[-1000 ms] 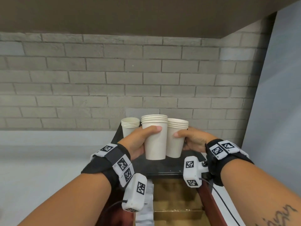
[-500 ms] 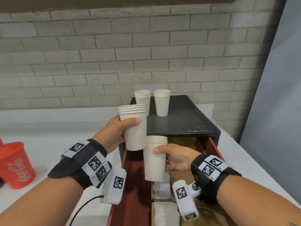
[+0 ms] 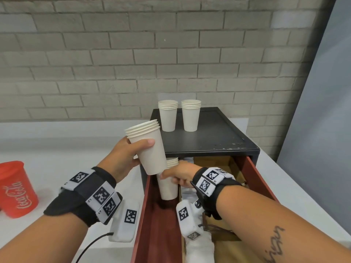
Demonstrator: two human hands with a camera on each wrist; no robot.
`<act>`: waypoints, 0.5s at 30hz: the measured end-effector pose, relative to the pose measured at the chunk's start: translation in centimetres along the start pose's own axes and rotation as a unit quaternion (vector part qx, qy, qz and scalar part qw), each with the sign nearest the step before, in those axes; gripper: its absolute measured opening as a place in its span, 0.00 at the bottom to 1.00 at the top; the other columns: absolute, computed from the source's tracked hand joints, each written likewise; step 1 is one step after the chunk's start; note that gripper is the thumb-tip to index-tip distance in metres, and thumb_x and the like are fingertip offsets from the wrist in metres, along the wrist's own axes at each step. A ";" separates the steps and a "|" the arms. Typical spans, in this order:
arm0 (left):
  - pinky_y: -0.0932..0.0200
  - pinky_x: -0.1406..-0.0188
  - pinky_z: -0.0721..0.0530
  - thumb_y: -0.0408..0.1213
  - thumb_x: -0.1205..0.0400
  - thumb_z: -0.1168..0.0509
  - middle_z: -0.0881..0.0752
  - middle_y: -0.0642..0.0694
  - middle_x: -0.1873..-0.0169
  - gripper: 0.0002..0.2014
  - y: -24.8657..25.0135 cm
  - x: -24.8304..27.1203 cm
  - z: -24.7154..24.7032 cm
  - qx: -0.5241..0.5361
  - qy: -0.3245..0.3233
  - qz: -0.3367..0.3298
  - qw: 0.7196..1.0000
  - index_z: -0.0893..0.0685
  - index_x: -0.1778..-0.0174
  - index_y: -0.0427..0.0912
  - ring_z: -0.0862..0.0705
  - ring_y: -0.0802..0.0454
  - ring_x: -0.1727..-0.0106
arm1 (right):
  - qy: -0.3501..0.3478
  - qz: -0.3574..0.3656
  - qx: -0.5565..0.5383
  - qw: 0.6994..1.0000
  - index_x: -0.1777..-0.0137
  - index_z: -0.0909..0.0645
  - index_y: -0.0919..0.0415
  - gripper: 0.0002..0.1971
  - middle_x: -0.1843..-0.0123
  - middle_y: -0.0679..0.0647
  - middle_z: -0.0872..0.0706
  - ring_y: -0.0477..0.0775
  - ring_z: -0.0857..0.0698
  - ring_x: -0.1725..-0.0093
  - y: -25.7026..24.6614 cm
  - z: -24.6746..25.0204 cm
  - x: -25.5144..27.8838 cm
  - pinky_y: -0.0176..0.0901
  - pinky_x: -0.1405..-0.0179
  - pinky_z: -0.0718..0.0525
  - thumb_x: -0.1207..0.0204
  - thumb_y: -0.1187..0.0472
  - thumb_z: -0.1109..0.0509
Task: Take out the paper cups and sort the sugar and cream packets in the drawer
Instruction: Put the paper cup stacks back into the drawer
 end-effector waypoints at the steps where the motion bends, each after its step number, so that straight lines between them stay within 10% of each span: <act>1: 0.57 0.53 0.16 0.40 0.42 0.25 0.10 0.55 0.56 0.26 -0.2 0.0 0.0 -0.001 0.001 0.001 1.000 0.17 0.46 0.51 0.13 0.57 0.51 | 0.002 0.013 -0.030 0.999 0.59 0.25 0.60 0.10 0.70 0.53 0.21 0.42 0.25 0.82 -0.2 -0.1 -0.1 0.29 0.89 0.37 0.31 0.64 0.24; 8: 0.64 0.64 0.15 0.36 0.38 0.29 0.11 0.52 0.53 0.24 -1.1 0.2 -1.0 -0.021 -0.031 0.007 0.999 0.19 0.44 0.51 0.12 0.57 0.52 | 0.038 0.015 -0.140 0.989 0.61 0.29 0.62 0.12 0.50 0.62 0.17 0.56 0.16 0.50 -0.3 0.3 -1.0 0.38 0.58 0.15 0.28 0.77 0.30; 15: 0.63 0.60 0.13 0.43 0.47 0.21 0.11 0.49 0.49 0.35 -1.9 0.3 -1.8 -0.061 -0.051 0.013 0.997 0.19 0.41 0.53 0.13 0.53 0.47 | 0.040 0.017 -0.164 0.985 0.60 0.23 0.67 0.06 0.55 0.62 0.16 0.54 0.17 0.53 -0.1 1.0 -0.9 0.46 0.45 0.16 0.26 0.75 0.32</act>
Point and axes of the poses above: each hand's wrist, its own x-axis away from the middle knuckle, its own z-axis out of the back of the hand, y = z × x, the point moved 9 cm from there along -x, towards the middle knuckle
